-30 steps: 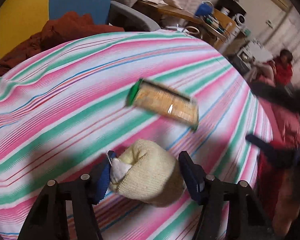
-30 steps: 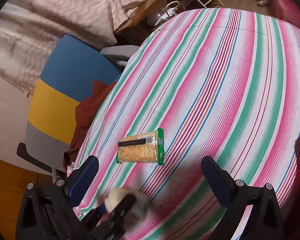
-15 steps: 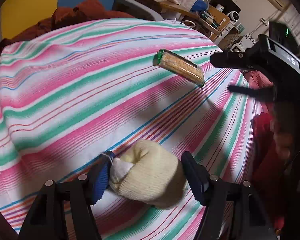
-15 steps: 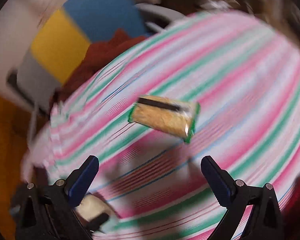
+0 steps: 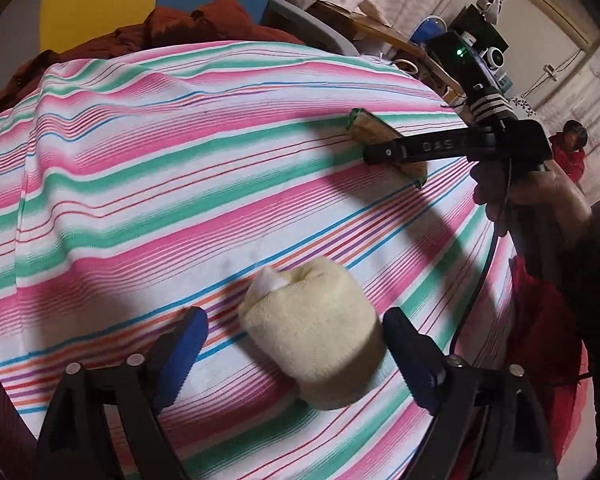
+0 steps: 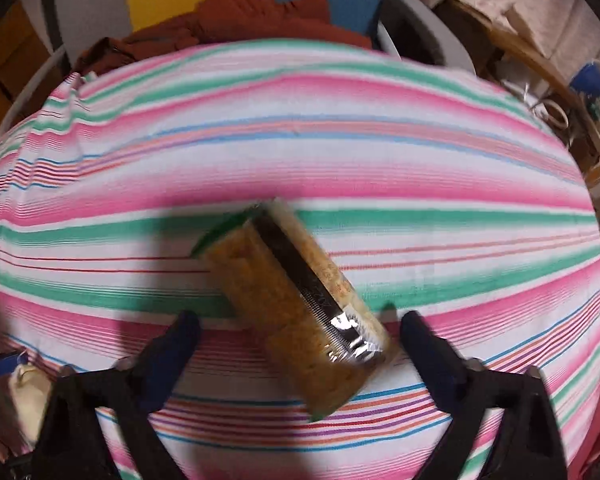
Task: Organize objects
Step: 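Grasp the beige cream roll with the left tool while the right tool grasps the cracker bar, then carry the cream roll and cracker bar over to the gold tray with both tools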
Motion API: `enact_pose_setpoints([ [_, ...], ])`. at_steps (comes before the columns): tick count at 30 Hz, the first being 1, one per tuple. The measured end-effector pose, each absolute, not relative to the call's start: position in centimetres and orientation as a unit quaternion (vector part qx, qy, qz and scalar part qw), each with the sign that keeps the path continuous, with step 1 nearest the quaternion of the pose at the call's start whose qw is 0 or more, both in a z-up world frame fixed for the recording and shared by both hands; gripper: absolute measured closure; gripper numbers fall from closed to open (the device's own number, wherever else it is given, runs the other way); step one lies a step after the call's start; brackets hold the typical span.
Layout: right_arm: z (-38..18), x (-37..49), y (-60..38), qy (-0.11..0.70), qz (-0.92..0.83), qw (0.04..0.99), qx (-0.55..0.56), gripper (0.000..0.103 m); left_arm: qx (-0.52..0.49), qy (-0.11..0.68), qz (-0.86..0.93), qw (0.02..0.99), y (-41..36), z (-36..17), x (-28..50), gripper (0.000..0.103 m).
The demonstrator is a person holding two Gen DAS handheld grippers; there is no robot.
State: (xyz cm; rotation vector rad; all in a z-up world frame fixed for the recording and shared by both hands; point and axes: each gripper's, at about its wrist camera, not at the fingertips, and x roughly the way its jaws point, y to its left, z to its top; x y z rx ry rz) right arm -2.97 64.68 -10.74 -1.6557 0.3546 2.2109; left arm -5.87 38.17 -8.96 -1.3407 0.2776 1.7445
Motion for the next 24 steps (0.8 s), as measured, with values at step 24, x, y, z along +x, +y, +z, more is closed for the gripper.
enact_pose_setpoints([
  [24,-9.6,0.6,51.9,0.108,0.797,0.144,-0.577,0.052,-0.477,0.1,0.758,0.434,30.9,-5.8,-1.9,0.045],
])
